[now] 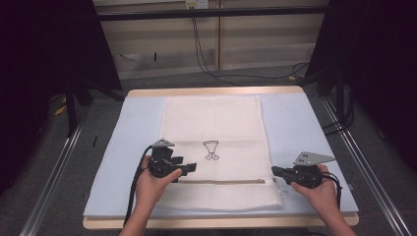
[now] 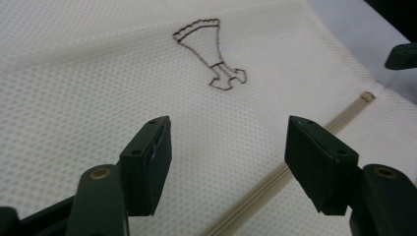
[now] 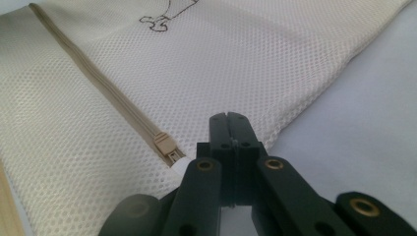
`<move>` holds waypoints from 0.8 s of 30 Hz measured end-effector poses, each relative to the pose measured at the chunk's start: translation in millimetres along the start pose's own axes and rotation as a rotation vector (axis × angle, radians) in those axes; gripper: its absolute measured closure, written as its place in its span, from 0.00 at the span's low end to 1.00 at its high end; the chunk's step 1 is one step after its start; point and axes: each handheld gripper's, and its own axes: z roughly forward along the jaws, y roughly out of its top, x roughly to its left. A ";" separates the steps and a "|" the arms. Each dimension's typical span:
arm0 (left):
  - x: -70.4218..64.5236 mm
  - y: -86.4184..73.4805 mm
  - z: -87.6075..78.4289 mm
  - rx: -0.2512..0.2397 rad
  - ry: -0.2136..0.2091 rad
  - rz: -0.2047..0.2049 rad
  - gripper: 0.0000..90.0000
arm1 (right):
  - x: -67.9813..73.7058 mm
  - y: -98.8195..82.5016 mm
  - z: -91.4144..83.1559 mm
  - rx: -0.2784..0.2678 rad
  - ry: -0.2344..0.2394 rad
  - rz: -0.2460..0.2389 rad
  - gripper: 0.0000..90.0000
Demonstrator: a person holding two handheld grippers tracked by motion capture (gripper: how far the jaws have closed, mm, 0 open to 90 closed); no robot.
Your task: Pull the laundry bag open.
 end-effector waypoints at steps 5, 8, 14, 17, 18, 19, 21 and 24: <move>-11.2 4.3 12.3 0.013 -0.066 -0.034 0.43 | 3.9 -2.0 2.9 0.018 0.007 -0.014 1.00; -17.2 6.4 19.6 0.031 -0.084 -0.053 0.45 | 5.6 -2.3 4.6 0.022 0.008 -0.013 1.00; -29.1 10.3 33.3 0.051 -0.116 -0.064 0.50 | 5.9 -4.3 4.1 0.032 0.002 -0.021 1.00; -36.3 12.0 41.4 0.051 -0.129 -0.060 0.50 | 5.5 -6.0 3.8 0.034 0.007 -0.021 1.00; -38.1 12.7 43.8 0.054 -0.138 -0.054 0.50 | 5.6 -6.3 3.7 0.033 0.007 -0.019 1.00; -39.9 13.0 46.2 0.060 -0.142 -0.059 0.51 | 5.7 -6.3 3.5 0.030 0.007 -0.015 1.00; -43.7 13.6 51.5 0.064 -0.147 -0.066 0.52 | 5.8 -6.0 3.2 0.028 0.004 -0.021 1.00; -48.2 14.2 57.7 0.077 -0.167 -0.075 0.54 | 5.7 -6.7 3.5 0.030 -0.004 -0.018 1.00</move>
